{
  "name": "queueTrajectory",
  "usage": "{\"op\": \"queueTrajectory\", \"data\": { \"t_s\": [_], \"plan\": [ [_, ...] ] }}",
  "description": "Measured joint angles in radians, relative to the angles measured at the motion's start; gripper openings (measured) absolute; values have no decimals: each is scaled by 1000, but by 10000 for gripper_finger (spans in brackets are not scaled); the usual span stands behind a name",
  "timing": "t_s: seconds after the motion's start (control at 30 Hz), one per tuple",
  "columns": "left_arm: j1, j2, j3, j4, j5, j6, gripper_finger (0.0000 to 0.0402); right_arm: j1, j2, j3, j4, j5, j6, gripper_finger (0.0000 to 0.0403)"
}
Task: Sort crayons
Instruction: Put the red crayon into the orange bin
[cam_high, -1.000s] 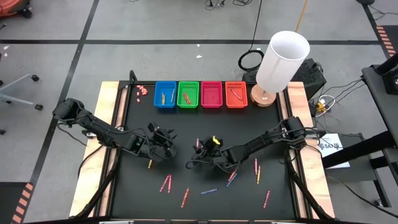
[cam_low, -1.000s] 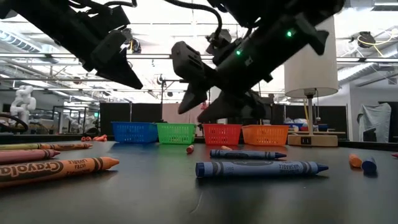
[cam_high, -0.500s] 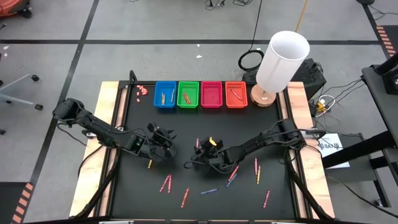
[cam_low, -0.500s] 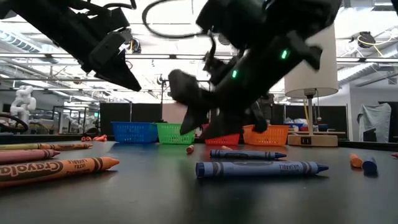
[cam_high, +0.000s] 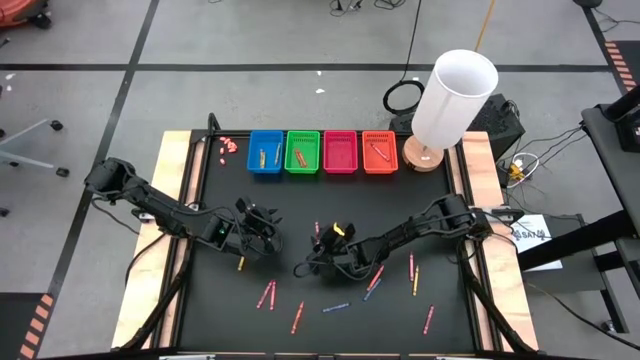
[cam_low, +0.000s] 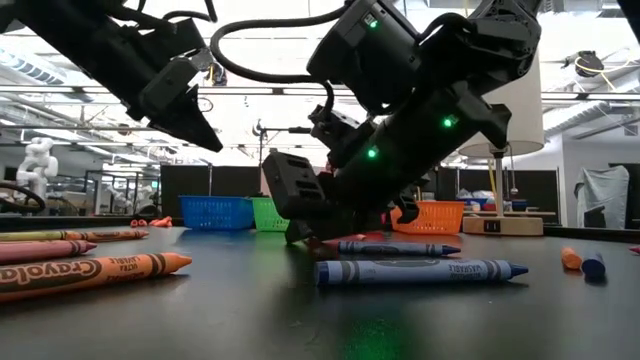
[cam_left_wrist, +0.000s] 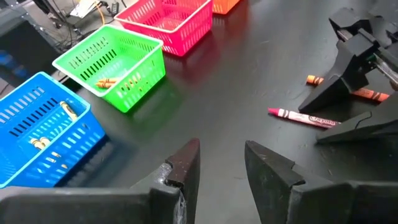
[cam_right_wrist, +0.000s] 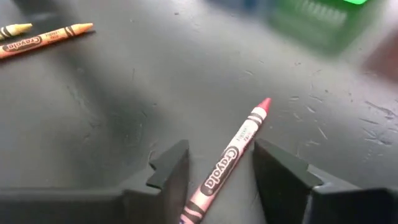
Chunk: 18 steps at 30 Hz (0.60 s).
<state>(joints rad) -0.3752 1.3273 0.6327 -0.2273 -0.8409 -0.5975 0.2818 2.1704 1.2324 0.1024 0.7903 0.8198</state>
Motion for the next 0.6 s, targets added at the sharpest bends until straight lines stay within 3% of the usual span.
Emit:
{"op": "queueTrajectory", "data": {
  "t_s": [0.4,0.6],
  "plan": [
    [0,0,0,0,-12,1,125,0,1,0,1,-28,2,12],
    [0,0,0,0,-14,1,125,0,-2,0,4,-34,9,12]
  ]
}}
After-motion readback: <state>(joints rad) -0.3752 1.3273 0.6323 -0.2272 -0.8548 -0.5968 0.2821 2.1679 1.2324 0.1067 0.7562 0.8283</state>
